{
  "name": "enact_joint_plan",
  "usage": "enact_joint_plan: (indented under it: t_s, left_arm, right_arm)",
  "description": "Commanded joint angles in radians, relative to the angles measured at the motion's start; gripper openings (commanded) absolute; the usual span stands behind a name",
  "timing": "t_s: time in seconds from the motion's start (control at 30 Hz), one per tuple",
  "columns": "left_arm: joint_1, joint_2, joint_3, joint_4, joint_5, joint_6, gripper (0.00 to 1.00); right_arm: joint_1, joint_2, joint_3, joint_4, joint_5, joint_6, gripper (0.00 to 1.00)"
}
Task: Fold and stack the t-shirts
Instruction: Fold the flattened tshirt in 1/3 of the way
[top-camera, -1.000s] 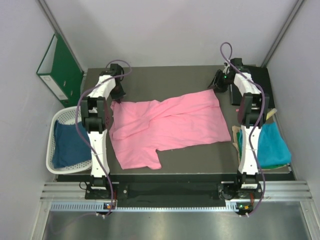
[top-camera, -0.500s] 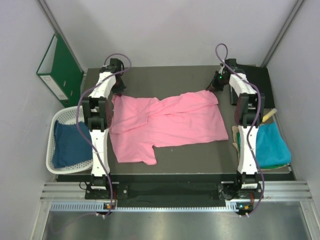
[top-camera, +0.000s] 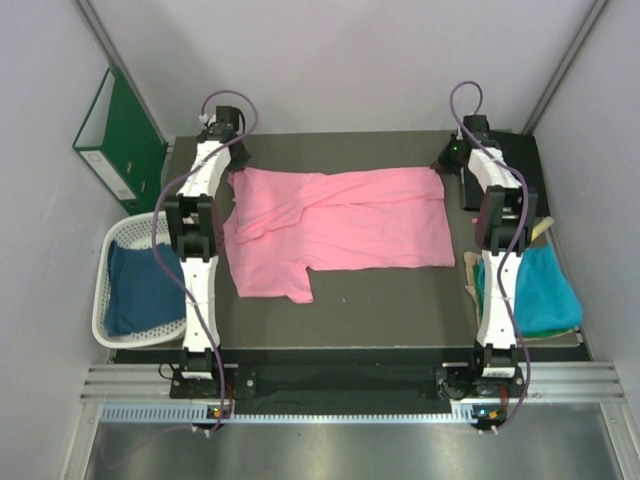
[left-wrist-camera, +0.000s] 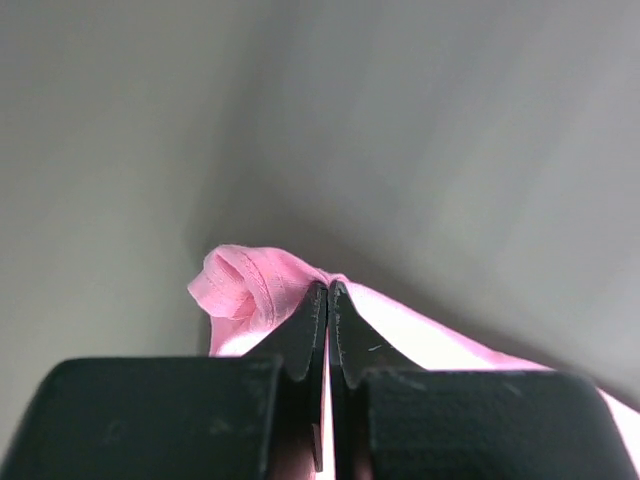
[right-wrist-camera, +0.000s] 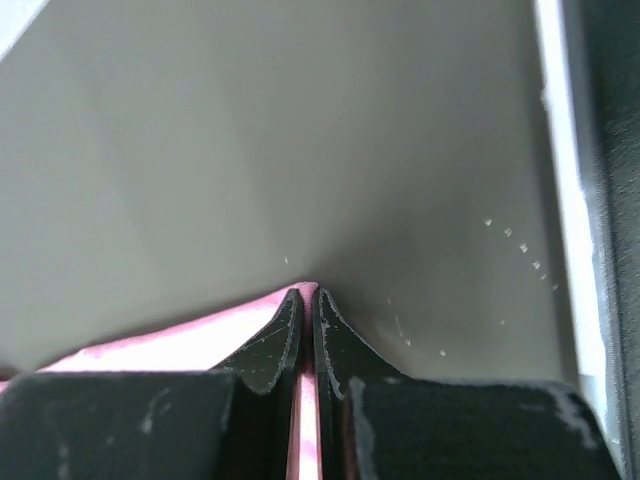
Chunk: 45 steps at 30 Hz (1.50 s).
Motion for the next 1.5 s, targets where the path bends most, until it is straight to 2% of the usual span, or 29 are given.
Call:
enact_joint_plan:
  t_s: [0.0, 0.03, 0.1, 0.13, 0.17, 0.23, 0.43, 0.57, 0.67, 0.73, 0.77, 0.8, 0.9, 0.97, 1.17, 1.3, 1.47]
  left_arm:
    - [0.03, 0.039, 0.075, 0.125, 0.048, -0.027, 0.07]
    - [0.028, 0.045, 0.082, 0.132, 0.077, -0.029, 0.21]
    - [0.03, 0.043, 0.082, 0.133, 0.113, -0.029, 0.53]
    - [0.03, 0.034, 0.07, 0.131, 0.126, -0.021, 0.84]
    - [0.03, 0.001, 0.055, 0.143, 0.127, -0.017, 0.98]
    - [0.03, -0.052, -0.026, 0.165, 0.119, 0.0, 0.99]
    - [0.012, -0.277, -0.225, 0.174, 0.148, 0.077, 0.99]
    - [-0.051, -0.38, -0.322, 0.105, 0.174, 0.146, 0.98]
    - [-0.117, -0.423, -0.41, 0.033, 0.127, 0.198, 0.95]
    - [-0.148, -0.454, -0.504, 0.005, 0.088, 0.215, 0.87]
    - [-0.171, -0.461, -0.534, -0.008, 0.078, 0.22, 0.8]
    - [-0.179, -0.466, -0.557, -0.028, 0.077, 0.215, 0.67]
    - [-0.202, -0.468, -0.673, -0.073, 0.071, 0.207, 0.51]
    - [-0.215, -0.477, -0.714, -0.076, 0.068, 0.214, 0.51]
    - [-0.232, -0.469, -0.767, -0.07, 0.001, 0.229, 0.65]
    - [-0.231, -0.44, -0.737, -0.059, -0.028, 0.233, 0.66]
    - [-0.232, -0.351, -0.68, -0.05, -0.051, 0.241, 0.64]
  right_arm:
    - [-0.013, 0.046, 0.085, 0.077, 0.029, 0.049, 0.08]
    - [-0.013, 0.051, 0.09, 0.082, 0.015, 0.055, 0.32]
    - [-0.012, 0.04, 0.07, 0.102, 0.003, 0.05, 0.52]
    - [-0.012, 0.026, 0.056, 0.109, 0.001, 0.049, 0.72]
    - [-0.012, 0.01, 0.035, 0.12, 0.006, 0.043, 0.81]
    - [-0.01, -0.061, -0.037, 0.134, 0.038, 0.02, 0.99]
    - [-0.018, -0.247, -0.208, 0.122, 0.061, -0.036, 1.0]
    - [-0.021, -0.339, -0.327, 0.137, 0.061, -0.045, 1.0]
    - [-0.021, -0.382, -0.396, 0.137, 0.05, -0.046, 1.0]
    - [-0.021, -0.4, -0.438, 0.133, 0.044, -0.043, 0.99]
    - [-0.021, -0.403, -0.449, 0.13, 0.041, -0.042, 1.0]
    - [-0.021, -0.411, -0.47, 0.123, 0.04, -0.042, 1.0]
    - [-0.021, -0.425, -0.507, 0.125, 0.024, -0.036, 1.0]
    - [-0.021, -0.429, -0.524, 0.123, 0.017, -0.031, 1.0]
    - [-0.021, -0.439, -0.55, 0.128, -0.006, -0.025, 1.0]
    - [-0.021, -0.446, -0.562, 0.126, -0.011, -0.03, 1.0]
    - [-0.021, -0.446, -0.568, 0.128, -0.019, -0.028, 1.0]
